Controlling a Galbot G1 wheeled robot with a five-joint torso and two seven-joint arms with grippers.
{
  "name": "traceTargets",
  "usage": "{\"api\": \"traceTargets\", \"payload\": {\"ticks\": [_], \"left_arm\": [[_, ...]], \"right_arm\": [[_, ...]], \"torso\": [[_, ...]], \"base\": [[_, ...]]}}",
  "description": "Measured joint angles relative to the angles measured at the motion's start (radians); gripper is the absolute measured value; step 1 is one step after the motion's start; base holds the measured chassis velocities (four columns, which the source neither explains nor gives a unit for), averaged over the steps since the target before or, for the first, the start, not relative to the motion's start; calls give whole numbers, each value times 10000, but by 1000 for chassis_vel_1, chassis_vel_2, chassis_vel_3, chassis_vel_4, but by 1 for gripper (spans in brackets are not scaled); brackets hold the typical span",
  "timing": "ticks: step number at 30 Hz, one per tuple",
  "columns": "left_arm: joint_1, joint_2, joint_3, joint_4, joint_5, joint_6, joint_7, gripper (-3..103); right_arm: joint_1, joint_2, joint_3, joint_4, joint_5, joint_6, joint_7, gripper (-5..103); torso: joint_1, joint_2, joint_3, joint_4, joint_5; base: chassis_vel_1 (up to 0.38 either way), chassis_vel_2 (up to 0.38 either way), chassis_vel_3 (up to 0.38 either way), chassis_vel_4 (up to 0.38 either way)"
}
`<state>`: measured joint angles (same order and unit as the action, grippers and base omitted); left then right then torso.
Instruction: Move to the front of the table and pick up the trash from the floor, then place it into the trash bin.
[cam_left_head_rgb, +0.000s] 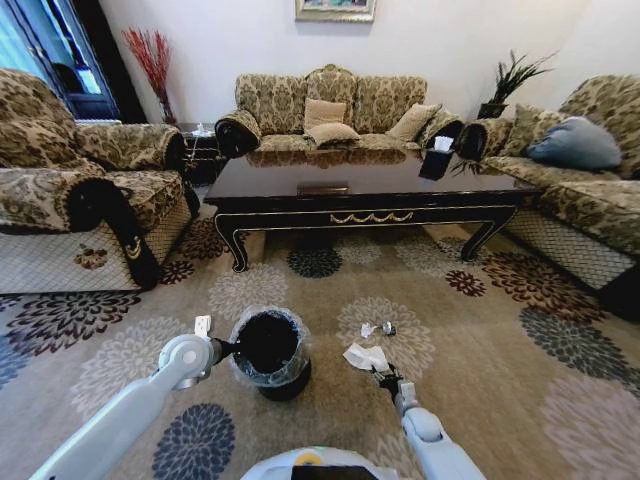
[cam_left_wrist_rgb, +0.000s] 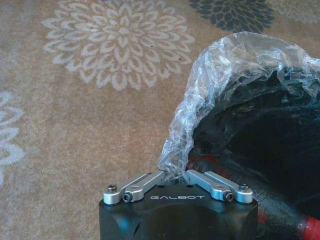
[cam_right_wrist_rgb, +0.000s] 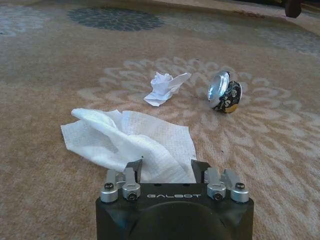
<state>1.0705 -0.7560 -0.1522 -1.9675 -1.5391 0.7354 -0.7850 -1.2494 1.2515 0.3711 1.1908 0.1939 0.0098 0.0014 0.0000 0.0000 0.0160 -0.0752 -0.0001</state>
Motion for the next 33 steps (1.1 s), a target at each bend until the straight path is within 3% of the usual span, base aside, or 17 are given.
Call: {"api": "traceTargets", "payload": {"ticks": [1, 10, 28, 31, 33], "left_arm": [[-2, 0, 0, 6, 8, 0, 0, 0], [-183, -30, 73, 91, 77, -1, 13, 0], [-142, -23, 136, 133, 265, -1, 49, 0], [-185, -28, 194, 131, 285, 0, 57, 0], [-196, -40, 194, 131, 285, 0, 59, 0]], "right_arm": [[2, -1, 0, -10, 1, -12, 1, 51], [-59, -1, 30, -8, 6, -26, 1, 38], [-186, 28, -10, 261, 65, -105, 132, 34], [-178, 45, -44, 249, 77, -119, 131, 22], [-178, 53, -50, 249, 78, -121, 131, 22]], "torso": [[0, 0, 0, 0, 0], [0, 0, 0, -2, 1], [0, 0, 0, 0, 0], [0, 0, 0, 1, 0], [0, 0, 0, 0, 0]], "base": [[0, 0, 0, 0], [0, 0, 0, 0], [0, 0, 0, 0], [0, 0, 0, 0], [0, 0, 0, 0]]}}
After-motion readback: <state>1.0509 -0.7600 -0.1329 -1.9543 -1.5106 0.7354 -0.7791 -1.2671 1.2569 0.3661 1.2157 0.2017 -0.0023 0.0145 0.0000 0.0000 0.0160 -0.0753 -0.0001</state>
